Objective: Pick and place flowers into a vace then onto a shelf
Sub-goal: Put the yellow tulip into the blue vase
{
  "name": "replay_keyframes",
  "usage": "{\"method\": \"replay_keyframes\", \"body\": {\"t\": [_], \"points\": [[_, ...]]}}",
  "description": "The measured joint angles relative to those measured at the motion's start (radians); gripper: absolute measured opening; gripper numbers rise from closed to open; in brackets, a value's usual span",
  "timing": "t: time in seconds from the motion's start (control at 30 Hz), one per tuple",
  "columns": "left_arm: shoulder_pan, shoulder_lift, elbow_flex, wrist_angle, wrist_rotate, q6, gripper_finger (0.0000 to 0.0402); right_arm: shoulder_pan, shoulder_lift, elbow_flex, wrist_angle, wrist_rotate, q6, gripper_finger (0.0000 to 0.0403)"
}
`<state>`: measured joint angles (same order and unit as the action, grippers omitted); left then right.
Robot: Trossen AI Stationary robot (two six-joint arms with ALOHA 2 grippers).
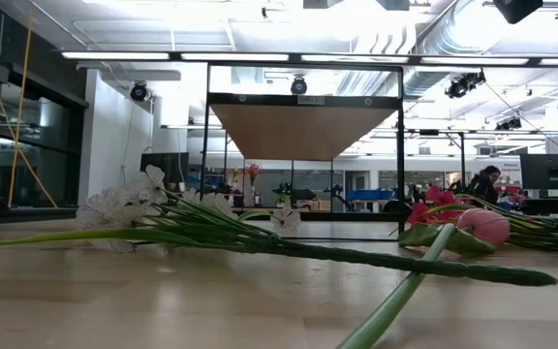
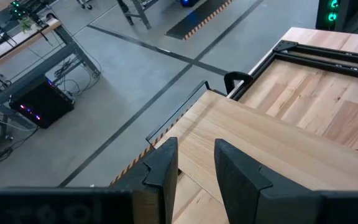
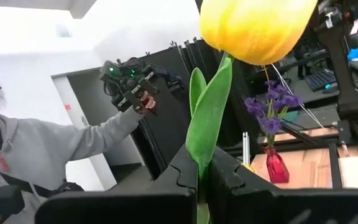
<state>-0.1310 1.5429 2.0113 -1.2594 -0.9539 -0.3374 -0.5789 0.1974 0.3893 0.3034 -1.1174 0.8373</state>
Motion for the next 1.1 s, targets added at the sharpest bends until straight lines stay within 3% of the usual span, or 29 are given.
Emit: {"method": "replay_keyframes", "body": {"t": [0.5, 1.1], "points": [[0.0, 0.0, 0.0, -0.001, 0.0, 0.0, 0.0138, 0.228, 0.0, 0.0, -0.232, 0.189, -0.254, 0.0], [0.0, 0.0, 0.0, -0.032, 0.0, 0.0, 0.0138, 0.319, 0.0, 0.0, -0.357, 0.253, -0.367, 0.0]]}}
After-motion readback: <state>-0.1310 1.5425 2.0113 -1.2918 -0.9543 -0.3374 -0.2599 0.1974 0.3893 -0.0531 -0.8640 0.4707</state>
